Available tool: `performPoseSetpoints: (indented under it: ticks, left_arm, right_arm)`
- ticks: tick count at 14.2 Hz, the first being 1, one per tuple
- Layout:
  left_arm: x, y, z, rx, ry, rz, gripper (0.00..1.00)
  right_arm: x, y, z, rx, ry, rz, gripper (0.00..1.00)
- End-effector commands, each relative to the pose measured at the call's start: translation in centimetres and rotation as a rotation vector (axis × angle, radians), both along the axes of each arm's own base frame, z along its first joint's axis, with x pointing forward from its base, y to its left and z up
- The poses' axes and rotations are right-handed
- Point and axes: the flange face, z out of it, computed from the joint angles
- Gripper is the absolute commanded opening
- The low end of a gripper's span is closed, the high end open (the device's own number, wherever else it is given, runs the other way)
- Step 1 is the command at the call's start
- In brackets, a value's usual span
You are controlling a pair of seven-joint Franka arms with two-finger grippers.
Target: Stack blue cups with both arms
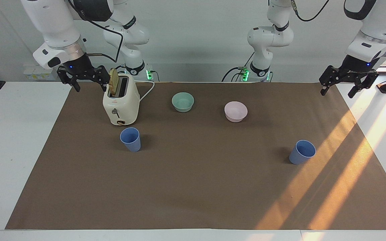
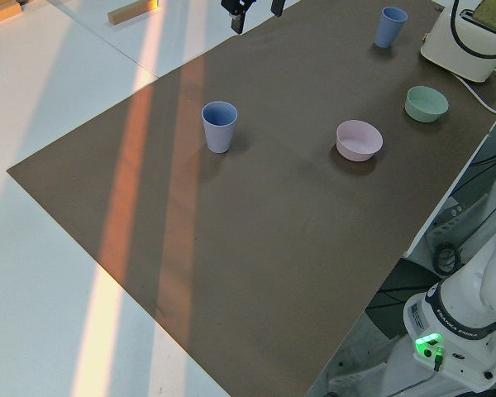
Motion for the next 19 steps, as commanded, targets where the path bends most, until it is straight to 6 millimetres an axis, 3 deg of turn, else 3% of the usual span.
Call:
performPoseSetpoints:
  ticks: [1, 6, 9, 15, 19]
  left_arm:
    - [1.7, 0.1, -2.0, -0.012, -0.018, -0.003, 1.00]
    - [4.7, 1.8, -6.8, -0.015, -0.007, -0.007, 1.00]
    - [6.3, 2.3, -10.6, -0.040, 0.011, -0.031, 1.00]
    - [8.3, 3.5, -19.6, -0.057, 0.018, -0.073, 1.00]
    - [9.0, 3.7, -22.8, -0.050, 0.013, -0.078, 1.00]
  right_arm:
    - [-0.2, -0.1, 0.0, 0.006, -0.001, -0.007, 1.00]
    - [-0.2, -0.1, 0.0, 0.006, -0.001, -0.007, 1.00]
    - [-0.2, -0.1, 0.0, 0.006, -0.001, -0.007, 1.00]
    - [-0.2, -0.1, 0.0, 0.006, -0.001, -0.007, 1.00]
    - [-0.2, -0.1, 0.0, 0.006, -0.001, -0.007, 1.00]
